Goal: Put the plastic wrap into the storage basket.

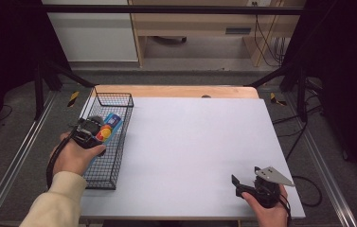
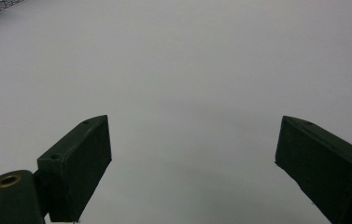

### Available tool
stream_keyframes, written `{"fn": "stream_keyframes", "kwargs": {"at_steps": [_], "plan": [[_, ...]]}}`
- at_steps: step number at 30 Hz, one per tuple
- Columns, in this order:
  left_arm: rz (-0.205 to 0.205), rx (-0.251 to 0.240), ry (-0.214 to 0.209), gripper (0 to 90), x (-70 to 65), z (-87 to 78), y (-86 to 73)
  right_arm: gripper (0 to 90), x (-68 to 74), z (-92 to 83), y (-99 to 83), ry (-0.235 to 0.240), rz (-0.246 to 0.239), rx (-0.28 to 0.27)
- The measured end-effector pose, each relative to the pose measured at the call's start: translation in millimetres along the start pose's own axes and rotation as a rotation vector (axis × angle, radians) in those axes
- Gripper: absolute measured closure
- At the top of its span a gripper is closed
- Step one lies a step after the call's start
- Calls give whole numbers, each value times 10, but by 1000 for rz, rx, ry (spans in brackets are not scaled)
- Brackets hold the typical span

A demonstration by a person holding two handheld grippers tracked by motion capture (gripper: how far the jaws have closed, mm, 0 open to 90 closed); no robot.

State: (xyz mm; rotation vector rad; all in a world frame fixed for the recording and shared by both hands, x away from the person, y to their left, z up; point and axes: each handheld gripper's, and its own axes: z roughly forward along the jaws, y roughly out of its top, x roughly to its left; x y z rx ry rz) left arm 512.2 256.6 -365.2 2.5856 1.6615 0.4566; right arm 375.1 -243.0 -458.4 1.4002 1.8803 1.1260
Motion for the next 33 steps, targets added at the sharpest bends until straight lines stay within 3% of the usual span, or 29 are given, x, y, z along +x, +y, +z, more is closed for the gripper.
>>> {"fn": "stream_keyframes", "kwargs": {"at_steps": [14,33], "plan": [[26,71,12,321,-57,146,80,108,6,9,1,8,-7,3],[47,93,31,320,-89,201,104,108,8,11,4,12,-7,3]]}}
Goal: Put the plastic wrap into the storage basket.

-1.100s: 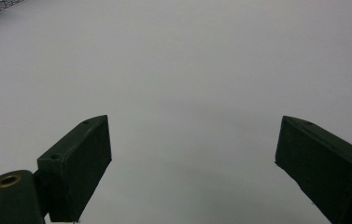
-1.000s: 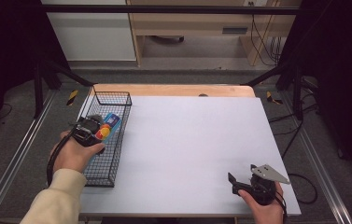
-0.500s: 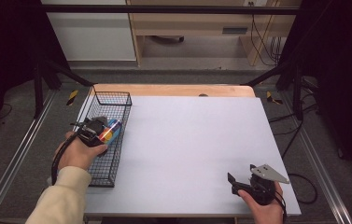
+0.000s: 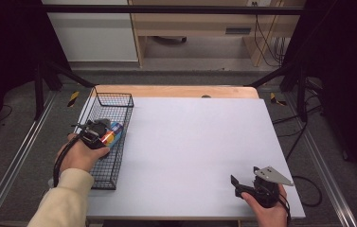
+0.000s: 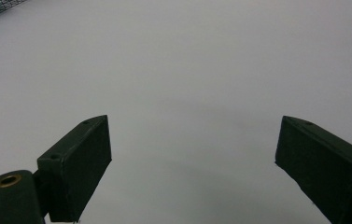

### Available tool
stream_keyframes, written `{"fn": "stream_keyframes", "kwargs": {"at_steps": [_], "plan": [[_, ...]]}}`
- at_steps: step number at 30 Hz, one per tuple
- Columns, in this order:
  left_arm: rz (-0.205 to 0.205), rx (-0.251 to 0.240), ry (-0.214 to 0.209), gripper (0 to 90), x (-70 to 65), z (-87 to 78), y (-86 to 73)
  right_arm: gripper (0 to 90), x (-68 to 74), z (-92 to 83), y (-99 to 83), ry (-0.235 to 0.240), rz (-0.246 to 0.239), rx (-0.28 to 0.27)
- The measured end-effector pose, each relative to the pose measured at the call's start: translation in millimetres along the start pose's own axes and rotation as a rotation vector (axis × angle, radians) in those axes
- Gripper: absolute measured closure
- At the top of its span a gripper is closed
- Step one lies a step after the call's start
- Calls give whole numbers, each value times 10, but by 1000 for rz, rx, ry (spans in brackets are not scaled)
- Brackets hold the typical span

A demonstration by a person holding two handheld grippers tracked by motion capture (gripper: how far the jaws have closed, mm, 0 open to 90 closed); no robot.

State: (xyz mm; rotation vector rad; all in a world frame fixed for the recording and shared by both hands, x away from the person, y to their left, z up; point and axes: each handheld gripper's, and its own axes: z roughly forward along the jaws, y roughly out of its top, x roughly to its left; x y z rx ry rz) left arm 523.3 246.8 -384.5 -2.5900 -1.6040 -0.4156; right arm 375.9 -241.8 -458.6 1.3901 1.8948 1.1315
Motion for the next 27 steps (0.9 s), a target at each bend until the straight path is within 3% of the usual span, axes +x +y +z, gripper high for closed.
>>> {"fn": "stream_keyframes", "kwargs": {"at_steps": [27], "plan": [[4,-16,10,315,-21,14,-10,107,1,-1,0,3,-1,0]]}}
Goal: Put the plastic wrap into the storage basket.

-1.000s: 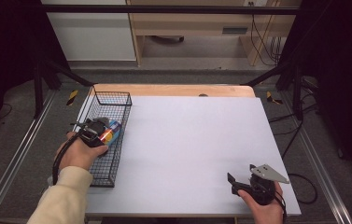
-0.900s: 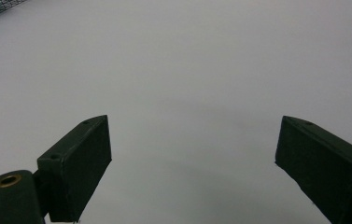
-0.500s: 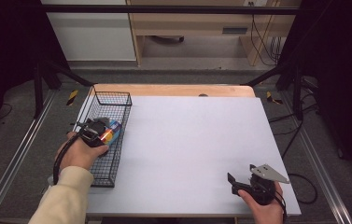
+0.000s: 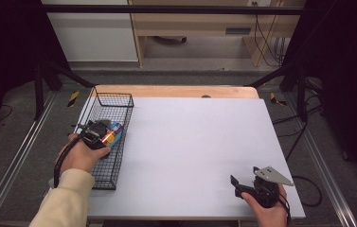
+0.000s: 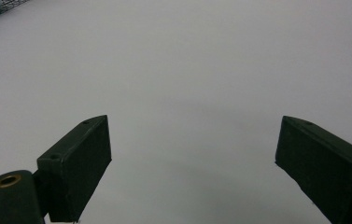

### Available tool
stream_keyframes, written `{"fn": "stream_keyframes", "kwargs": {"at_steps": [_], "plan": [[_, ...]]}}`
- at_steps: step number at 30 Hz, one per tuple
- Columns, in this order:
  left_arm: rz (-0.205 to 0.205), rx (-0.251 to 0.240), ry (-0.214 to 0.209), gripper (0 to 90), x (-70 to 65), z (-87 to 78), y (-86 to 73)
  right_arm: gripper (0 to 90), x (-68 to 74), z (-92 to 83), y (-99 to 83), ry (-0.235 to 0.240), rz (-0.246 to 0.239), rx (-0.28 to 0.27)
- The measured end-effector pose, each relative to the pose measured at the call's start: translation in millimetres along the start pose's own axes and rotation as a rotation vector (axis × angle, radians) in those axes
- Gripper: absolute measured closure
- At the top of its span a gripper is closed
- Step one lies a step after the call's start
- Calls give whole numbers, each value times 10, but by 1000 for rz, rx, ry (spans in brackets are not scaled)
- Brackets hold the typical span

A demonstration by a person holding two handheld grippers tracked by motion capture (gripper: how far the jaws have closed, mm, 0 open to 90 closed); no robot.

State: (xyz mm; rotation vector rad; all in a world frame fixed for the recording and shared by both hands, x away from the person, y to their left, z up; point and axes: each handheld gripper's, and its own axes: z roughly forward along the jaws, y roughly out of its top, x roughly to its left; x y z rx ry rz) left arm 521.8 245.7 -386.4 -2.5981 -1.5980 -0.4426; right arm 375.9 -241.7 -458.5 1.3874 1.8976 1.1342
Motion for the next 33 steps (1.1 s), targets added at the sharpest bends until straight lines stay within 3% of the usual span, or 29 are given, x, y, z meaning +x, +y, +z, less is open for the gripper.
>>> {"fn": "stream_keyframes", "kwargs": {"at_steps": [6,14,19,24,28,33], "plan": [[21,-23,4,265,-8,9,-24,105,1,5,-1,3,-1,4],[41,-127,47,114,-17,-116,-100,104,-2,0,1,4,1,1],[65,-251,45,70,-121,-256,-176,103,-8,-8,2,0,0,-5],[87,-455,34,68,-285,-455,-248,101,-17,-15,4,-7,3,-11],[118,-617,-27,68,-480,-620,-321,101,-17,-15,5,-11,1,-10],[175,-788,-132,70,-849,-655,-357,93,-4,-10,11,-11,-12,-8]]}}
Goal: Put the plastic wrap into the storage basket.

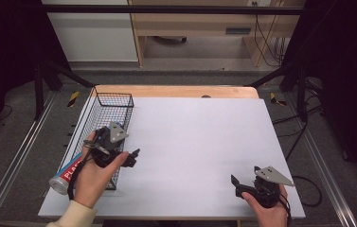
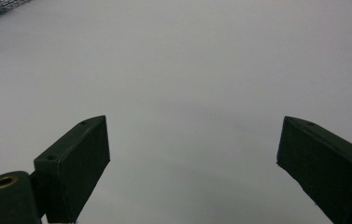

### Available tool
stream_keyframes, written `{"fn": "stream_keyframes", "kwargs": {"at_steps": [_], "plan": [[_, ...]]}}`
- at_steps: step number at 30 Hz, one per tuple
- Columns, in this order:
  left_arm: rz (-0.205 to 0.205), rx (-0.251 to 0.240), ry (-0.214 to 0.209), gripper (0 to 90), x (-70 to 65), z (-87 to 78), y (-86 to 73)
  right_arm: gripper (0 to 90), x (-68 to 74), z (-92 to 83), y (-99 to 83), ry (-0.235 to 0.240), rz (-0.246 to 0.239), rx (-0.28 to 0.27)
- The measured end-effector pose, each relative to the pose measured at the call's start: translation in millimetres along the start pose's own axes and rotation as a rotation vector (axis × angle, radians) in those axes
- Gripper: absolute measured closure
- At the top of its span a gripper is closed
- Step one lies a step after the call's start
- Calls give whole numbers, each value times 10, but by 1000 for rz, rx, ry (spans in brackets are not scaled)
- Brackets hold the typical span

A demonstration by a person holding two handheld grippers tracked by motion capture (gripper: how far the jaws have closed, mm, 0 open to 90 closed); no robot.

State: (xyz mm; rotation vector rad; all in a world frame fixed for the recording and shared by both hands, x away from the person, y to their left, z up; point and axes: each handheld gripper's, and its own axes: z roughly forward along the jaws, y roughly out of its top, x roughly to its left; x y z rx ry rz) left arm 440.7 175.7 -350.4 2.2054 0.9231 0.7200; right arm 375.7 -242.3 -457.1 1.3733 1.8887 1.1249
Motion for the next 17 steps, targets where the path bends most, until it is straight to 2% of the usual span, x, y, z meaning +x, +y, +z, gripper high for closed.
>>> {"fn": "stream_keyframes", "kwargs": {"at_steps": [3,5,6,9,13,16,17], "plan": [[22,-68,-49,70,-211,73,-10,81,-7,5,0,2,-13,7],[21,-121,-85,70,-326,148,-35,72,-19,9,0,7,-3,13],[9,-138,-110,70,-375,183,-54,71,-33,12,3,6,-4,6],[12,-190,-162,68,-517,363,-144,59,-54,12,5,-4,-4,-4],[18,-207,-241,68,-645,607,-338,48,-76,2,-3,-11,5,-13],[48,-189,-276,76,-695,648,-407,48,-87,-9,4,-9,20,-27],[52,-197,-267,71,-715,641,-440,49,-86,-5,8,-11,20,-26]]}}
